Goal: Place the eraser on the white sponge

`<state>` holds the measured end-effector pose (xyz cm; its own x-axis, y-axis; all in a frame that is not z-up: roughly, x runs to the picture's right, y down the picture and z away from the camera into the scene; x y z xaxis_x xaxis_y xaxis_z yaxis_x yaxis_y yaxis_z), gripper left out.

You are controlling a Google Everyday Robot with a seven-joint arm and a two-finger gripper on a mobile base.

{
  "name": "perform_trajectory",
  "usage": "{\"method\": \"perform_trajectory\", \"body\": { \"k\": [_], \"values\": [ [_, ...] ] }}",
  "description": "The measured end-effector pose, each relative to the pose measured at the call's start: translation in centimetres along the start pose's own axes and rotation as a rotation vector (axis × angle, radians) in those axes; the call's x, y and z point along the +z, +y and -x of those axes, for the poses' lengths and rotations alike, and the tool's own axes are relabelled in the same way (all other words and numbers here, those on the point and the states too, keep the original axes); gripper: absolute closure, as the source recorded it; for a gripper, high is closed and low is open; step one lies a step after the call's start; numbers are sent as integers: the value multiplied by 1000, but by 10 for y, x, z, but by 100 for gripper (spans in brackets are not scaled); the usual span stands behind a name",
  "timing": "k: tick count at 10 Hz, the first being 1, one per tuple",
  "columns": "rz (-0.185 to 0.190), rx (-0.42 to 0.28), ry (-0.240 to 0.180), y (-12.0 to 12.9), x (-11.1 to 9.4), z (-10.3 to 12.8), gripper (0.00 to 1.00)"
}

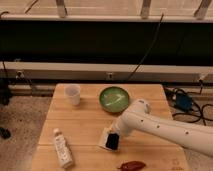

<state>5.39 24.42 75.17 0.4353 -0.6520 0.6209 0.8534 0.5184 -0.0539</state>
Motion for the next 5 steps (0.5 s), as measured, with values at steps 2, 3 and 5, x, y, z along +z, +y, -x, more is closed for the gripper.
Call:
{"method": "perform_trajectory", "body": {
  "k": [2,3,5],
  "values": [
    [-5,1,-2,1,0,-2,41],
    [-6,1,-4,1,0,-2,41],
    [-9,2,-5,1,0,-2,38]
  ]
}}
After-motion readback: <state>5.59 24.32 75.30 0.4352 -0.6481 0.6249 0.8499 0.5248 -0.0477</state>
